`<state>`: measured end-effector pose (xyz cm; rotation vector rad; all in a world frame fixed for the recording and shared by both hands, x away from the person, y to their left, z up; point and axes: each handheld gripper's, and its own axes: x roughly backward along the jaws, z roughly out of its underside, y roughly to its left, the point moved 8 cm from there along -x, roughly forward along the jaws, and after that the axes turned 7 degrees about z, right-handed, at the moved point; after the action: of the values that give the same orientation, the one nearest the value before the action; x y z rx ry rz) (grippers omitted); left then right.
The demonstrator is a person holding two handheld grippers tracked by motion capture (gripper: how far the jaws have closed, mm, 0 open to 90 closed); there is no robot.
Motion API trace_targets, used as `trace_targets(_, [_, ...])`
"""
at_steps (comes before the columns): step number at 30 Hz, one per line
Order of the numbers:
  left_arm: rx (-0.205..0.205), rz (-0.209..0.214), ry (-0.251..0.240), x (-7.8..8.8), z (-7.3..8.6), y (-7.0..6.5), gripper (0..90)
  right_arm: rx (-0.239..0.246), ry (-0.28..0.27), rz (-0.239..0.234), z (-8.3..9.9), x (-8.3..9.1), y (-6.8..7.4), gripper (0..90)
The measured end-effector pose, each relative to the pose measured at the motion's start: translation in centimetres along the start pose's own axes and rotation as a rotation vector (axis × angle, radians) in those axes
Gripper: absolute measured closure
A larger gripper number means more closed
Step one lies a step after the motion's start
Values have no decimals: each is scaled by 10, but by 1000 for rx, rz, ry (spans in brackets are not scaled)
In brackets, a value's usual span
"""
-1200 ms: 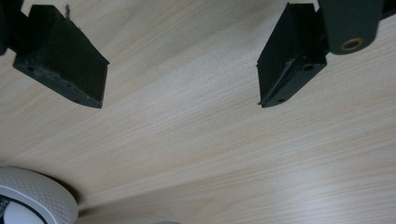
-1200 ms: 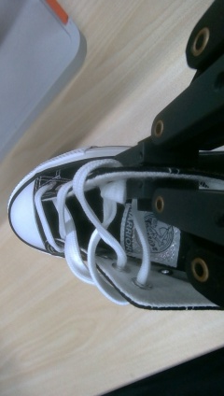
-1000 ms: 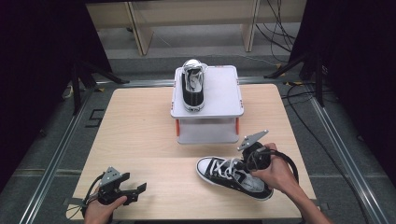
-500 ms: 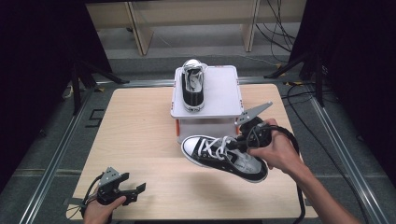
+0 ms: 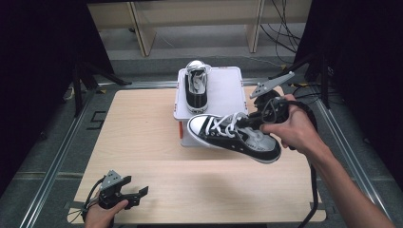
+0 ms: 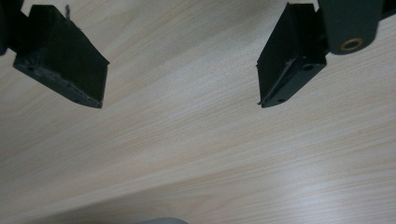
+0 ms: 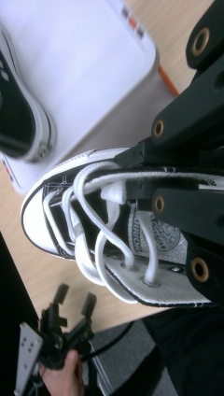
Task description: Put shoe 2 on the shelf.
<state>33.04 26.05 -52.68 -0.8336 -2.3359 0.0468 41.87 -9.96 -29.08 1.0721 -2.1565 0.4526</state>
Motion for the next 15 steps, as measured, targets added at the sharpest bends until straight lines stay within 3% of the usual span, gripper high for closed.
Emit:
trace_targets(8, [11, -20, 15, -1, 2, 6, 154, -56, -12, 63, -17, 20, -39, 882])
trace_targets(10, [25, -5, 1, -2, 2, 5, 155, -78, -11, 88, -20, 22, -50, 882])
trace_targets(11, [20, -18, 13, -1, 2, 5, 154, -80, -22, 108, -24, 21, -57, 882])
trace_targets(15, [17, 7, 3, -3, 1, 1, 154, -123, -2, 155, -35, 20, -78, 882])
